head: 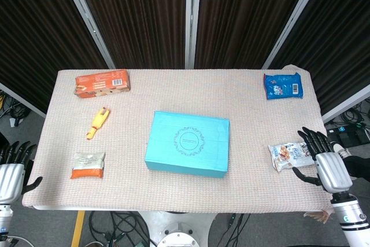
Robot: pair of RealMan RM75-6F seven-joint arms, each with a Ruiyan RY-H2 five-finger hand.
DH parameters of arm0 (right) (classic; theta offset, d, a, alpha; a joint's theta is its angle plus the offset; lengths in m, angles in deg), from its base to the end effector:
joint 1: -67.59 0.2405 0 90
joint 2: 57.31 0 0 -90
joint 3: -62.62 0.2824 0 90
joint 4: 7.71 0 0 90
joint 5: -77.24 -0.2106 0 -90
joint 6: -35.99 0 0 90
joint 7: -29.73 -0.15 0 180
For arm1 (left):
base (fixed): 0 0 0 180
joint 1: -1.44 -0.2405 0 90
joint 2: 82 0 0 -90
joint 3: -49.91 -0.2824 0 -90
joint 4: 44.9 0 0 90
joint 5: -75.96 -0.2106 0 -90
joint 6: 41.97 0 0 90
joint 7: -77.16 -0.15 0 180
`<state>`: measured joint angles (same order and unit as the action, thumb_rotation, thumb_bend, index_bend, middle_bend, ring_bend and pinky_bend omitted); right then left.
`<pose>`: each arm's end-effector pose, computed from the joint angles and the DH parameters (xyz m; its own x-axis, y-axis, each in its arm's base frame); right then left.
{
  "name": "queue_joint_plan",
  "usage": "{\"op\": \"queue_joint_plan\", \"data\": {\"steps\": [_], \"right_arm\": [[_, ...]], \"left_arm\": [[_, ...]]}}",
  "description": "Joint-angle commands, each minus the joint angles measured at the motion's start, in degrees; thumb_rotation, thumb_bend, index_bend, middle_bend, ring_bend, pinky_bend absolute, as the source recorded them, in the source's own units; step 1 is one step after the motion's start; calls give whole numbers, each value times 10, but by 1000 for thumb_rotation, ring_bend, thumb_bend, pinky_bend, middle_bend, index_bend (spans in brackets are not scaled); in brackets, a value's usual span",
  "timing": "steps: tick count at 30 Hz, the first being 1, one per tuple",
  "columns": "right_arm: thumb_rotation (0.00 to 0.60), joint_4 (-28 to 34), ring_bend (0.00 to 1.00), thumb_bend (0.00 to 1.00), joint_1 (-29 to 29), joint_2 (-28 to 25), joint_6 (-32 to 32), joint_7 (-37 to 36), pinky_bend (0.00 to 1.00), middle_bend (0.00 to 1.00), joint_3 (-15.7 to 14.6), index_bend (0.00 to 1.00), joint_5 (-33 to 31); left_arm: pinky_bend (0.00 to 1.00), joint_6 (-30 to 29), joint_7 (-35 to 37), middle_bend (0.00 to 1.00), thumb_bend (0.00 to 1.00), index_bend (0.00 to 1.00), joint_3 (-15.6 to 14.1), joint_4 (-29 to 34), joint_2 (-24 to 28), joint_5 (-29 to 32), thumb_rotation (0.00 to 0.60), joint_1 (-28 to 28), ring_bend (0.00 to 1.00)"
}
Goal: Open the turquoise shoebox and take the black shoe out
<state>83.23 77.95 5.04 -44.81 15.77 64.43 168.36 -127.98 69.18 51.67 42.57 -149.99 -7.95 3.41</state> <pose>-0.3171 -0.2159 0.1649 0.2397 -0.0880 0.9669 -0.9609 -0.1639 0.2233 -0.3607 0.1680 0.1562 0.5315 0.0348 0.8463 0.8433 0.0721 -0.5326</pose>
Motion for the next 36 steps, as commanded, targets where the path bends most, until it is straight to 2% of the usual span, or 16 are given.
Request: {"op": "queue_joint_plan", "data": {"steps": [1, 11, 15, 18, 22, 27, 30, 36], "right_arm": [[600, 1, 0, 155, 2, 0, 4, 1, 0, 0, 1, 0, -2], [600, 3, 0, 154, 17, -1, 24, 7, 0, 0, -2, 0, 9], [600, -3, 0, 154, 54, -5, 78, 23, 0, 0, -3, 0, 19], [600, -18, 0, 154, 94, 4, 128, 35, 0, 0, 8, 0, 19], [600, -69, 0, 134, 151, 52, 186, 60, 0, 0, 30, 0, 13], [600, -157, 0, 34, 205, 136, 221, 84, 0, 0, 46, 0, 13], [600, -218, 0, 0, 224, 192, 214, 82, 0, 0, 49, 0, 20], [600, -321, 0, 0, 245, 279, 183, 37, 0, 0, 47, 0, 30]], "left_arm": [[55, -1, 1, 106, 160, 147, 1, -3, -3, 1, 600, 0, 44], [55, -4, 5, 106, 160, 150, 2, -8, -7, 0, 600, 0, 44], [55, -7, 7, 106, 160, 153, 2, -6, -5, -2, 600, -1, 44], [55, -12, 8, 106, 159, 154, 1, -3, -5, -4, 600, -3, 44], [55, -15, 7, 106, 160, 155, -1, 2, -3, -5, 600, -7, 44], [55, -21, 9, 106, 160, 155, -1, 8, 0, -6, 600, -10, 45], [55, -19, 11, 106, 160, 155, -3, 11, 2, -5, 600, -11, 44], [56, -20, 23, 106, 160, 161, -3, 8, 3, -4, 600, -14, 44]]}}
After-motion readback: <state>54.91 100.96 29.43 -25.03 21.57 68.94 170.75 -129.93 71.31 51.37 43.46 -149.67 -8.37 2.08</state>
